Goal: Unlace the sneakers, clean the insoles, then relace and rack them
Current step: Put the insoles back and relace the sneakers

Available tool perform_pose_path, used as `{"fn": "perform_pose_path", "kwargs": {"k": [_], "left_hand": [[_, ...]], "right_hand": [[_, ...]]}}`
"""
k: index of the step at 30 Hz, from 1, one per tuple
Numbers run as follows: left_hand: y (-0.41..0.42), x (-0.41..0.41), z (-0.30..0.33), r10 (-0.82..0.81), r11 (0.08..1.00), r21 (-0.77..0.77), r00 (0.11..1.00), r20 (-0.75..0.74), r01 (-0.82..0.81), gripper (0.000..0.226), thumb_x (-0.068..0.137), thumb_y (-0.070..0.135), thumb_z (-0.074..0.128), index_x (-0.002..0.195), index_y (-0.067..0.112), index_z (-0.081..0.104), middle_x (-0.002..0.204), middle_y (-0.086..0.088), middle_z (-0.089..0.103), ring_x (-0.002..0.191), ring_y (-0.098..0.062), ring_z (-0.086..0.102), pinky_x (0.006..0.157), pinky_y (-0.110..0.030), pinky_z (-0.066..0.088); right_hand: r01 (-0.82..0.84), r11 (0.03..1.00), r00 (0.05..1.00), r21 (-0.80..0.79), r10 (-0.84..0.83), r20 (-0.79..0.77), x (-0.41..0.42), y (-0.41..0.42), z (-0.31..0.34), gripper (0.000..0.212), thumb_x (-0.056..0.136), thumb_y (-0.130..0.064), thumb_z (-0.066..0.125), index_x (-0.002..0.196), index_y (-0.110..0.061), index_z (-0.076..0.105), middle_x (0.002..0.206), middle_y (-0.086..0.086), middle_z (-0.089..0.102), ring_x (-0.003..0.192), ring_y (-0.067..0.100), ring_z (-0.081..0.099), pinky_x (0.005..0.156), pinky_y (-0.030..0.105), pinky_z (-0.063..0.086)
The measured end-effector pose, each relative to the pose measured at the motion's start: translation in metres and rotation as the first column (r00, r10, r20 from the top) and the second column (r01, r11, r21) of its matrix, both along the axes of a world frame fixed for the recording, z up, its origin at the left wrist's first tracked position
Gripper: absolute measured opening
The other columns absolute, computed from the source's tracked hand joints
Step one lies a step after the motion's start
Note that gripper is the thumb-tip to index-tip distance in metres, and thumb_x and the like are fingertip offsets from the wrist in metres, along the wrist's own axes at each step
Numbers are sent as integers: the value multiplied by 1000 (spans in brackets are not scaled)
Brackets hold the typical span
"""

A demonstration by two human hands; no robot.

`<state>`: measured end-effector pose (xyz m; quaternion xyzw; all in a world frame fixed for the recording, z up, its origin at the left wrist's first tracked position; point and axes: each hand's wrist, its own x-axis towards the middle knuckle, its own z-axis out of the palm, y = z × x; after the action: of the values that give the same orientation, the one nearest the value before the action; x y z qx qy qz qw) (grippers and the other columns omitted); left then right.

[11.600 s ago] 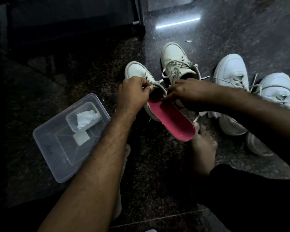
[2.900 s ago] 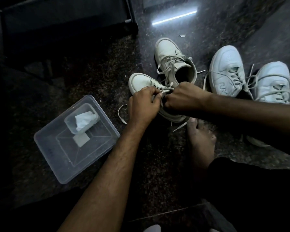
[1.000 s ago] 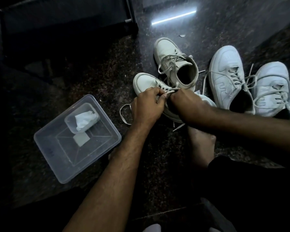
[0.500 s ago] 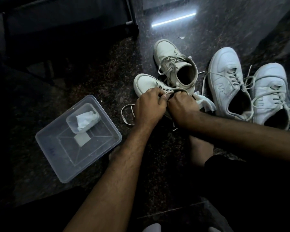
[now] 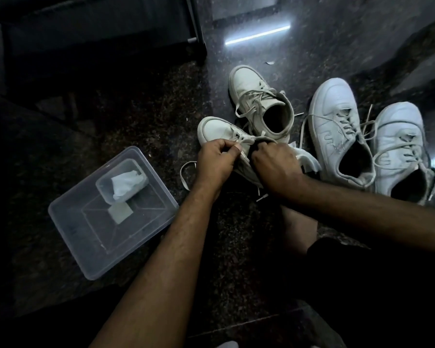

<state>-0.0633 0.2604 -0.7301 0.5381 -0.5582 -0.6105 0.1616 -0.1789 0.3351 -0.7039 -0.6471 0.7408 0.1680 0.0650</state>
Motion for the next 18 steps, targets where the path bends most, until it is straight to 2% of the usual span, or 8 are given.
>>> {"fn": "perform_pose_path", "kwargs": {"k": [2,6,11,14,18], "left_hand": [[-2,1,-3,-37,998,-43,998,50,39,14,73,38,69,73,24,73,69,2,73,68,-16,66,77,-44,60],[-4,0,-8,-56,995,-81,995,86,63,16,71,44,68,71,29,74,71,4,74,71,-18,69,79,-49,60],[-5,0,-10,-95,984,-137,984,150,116,22,73,47,65,79,28,74,76,7,75,75,-18,72,77,-45,60],[-4,0,-11,-100,978,-164,980,172,129,28,72,53,63,81,30,74,76,8,75,76,-18,72,76,-43,60],[-4,-2,-9,-104,967,-206,973,208,147,17,75,49,63,76,35,71,73,9,73,71,-16,70,74,-41,59]], "right_hand": [[-8,1000,1000,3,8,18,0,1,-1,29,97,-14,40,107,-8,66,106,11,66,93,30,65,62,36,33],[87,996,992,31,-90,83,-2,-5,5,24,97,-16,45,103,-10,66,101,8,71,89,30,69,60,33,38],[91,994,994,59,-95,58,-1,-16,1,22,97,-20,49,102,-13,69,104,4,70,94,26,69,61,30,38],[168,986,981,4,-167,101,-8,-14,-4,23,95,-22,50,101,-13,71,102,7,72,93,29,69,63,31,39],[357,932,914,-56,-336,228,-11,-5,-7,24,92,-34,55,103,-19,69,100,7,72,95,31,68,72,35,46]]}}
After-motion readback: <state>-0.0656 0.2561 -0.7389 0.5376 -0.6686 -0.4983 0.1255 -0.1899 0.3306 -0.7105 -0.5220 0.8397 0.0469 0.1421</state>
